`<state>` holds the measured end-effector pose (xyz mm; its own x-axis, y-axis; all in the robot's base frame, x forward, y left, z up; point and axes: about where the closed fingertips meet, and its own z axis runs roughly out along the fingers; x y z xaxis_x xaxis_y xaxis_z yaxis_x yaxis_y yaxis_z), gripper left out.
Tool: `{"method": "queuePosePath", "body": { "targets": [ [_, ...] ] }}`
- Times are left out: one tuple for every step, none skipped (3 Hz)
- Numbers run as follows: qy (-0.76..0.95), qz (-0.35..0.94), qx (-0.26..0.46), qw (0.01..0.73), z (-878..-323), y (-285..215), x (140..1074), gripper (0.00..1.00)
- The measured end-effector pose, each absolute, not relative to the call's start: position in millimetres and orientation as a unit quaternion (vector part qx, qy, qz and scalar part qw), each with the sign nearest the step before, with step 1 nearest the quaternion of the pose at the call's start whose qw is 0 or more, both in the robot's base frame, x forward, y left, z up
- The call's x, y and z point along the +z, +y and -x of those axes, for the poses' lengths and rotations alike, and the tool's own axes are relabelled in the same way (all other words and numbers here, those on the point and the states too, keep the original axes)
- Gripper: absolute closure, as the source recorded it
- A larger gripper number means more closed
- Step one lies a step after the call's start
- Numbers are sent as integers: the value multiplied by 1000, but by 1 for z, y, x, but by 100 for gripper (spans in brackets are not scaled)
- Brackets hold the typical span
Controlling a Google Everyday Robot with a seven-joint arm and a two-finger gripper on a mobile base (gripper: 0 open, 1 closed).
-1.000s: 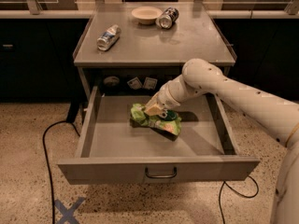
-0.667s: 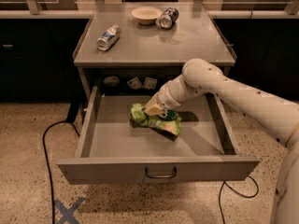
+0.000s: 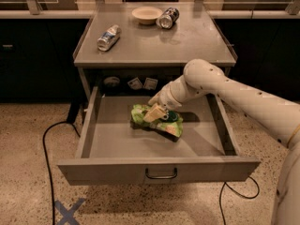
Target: Place green rice chip bag into top drawer
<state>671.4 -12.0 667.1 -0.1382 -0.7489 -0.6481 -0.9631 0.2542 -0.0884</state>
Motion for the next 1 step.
{"method": "queuePosePath", "body": {
  "targets": [
    [733,584,179,300,-671,-12,667,0]
  ]
}}
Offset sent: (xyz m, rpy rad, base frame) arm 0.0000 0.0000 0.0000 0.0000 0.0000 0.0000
